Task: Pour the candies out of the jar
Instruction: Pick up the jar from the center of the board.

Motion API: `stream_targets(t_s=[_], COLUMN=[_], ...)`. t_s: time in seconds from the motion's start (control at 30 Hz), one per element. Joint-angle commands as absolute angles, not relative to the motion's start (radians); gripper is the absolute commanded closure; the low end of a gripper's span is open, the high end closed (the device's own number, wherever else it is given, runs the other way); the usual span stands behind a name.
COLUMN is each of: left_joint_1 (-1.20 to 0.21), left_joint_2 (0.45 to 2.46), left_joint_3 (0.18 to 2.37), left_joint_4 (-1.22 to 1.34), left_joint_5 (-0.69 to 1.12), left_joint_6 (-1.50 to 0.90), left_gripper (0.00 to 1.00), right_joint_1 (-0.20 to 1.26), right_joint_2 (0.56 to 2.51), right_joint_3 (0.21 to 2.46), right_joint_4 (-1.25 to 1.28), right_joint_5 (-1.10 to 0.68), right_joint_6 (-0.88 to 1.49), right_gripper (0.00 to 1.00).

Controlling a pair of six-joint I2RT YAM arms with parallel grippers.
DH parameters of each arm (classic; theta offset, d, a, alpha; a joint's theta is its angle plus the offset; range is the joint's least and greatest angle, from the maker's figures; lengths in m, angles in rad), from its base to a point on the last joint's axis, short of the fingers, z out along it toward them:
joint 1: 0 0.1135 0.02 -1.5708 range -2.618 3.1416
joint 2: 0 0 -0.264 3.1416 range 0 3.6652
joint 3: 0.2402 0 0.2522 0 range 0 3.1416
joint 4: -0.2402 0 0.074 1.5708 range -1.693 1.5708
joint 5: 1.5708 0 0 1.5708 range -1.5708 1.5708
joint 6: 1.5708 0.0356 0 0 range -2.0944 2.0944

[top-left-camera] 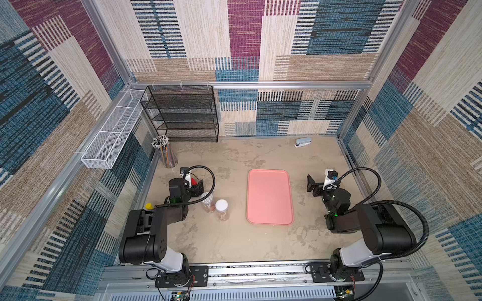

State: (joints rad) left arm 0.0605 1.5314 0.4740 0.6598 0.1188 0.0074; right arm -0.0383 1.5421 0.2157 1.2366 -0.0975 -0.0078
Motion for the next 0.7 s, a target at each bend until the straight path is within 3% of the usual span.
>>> stream_targets(t_s=[0.0, 0.67], left_joint_1=[0.058, 0.061], left_joint_2=[1.530, 1.529], left_joint_3=[0.475, 0.476], left_joint_4=[0.693, 0.695], left_joint_5=[0.132, 0.134], left_joint_6=[0.018, 0.017], left_gripper=[0.01, 0.03], right_joint_1=[-0.038, -0.038], right_joint_2=[1.539, 1.536], right_joint_3=[0.219, 0.215], right_joint_4=[1.278, 1.281], right_joint_5=[-0.098, -0.100], right_joint_6=[-0.015, -0.014], right_gripper=[0.00, 0.00])
